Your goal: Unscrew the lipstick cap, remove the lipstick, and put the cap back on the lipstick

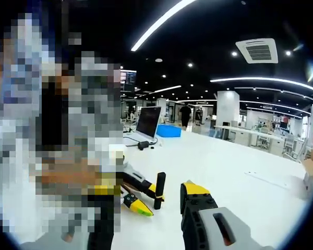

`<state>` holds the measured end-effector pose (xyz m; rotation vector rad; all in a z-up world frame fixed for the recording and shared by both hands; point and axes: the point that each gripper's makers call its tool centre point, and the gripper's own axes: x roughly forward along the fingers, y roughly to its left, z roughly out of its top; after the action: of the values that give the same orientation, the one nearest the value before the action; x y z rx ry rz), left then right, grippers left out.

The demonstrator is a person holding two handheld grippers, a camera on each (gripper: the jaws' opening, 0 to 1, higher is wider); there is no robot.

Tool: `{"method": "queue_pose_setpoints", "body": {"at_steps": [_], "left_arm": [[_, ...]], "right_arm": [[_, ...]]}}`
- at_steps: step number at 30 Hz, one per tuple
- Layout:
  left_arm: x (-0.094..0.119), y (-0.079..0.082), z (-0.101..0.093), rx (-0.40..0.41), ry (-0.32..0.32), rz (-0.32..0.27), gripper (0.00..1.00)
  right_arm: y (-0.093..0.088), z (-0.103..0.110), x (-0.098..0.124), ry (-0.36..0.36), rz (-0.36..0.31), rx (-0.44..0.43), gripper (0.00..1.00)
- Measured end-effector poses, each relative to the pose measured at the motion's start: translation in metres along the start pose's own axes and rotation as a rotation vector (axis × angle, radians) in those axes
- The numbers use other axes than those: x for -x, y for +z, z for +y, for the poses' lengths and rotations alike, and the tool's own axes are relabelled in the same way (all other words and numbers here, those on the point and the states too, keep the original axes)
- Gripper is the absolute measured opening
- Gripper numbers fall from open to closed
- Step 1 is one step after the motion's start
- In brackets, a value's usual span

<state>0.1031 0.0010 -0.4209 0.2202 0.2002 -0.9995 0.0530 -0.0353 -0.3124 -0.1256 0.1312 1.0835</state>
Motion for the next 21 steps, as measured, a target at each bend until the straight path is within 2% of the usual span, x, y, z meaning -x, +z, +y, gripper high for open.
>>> {"method": "queue_pose_setpoints", "body": {"at_steps": [21], "left_arm": [[-0.005, -0.003, 0.011, -0.011, 0.0, 0.012, 0.24]], "right_arm": [[-0.001, 0.001, 0.0, 0.004, 0.002, -0.003, 0.47]]}}
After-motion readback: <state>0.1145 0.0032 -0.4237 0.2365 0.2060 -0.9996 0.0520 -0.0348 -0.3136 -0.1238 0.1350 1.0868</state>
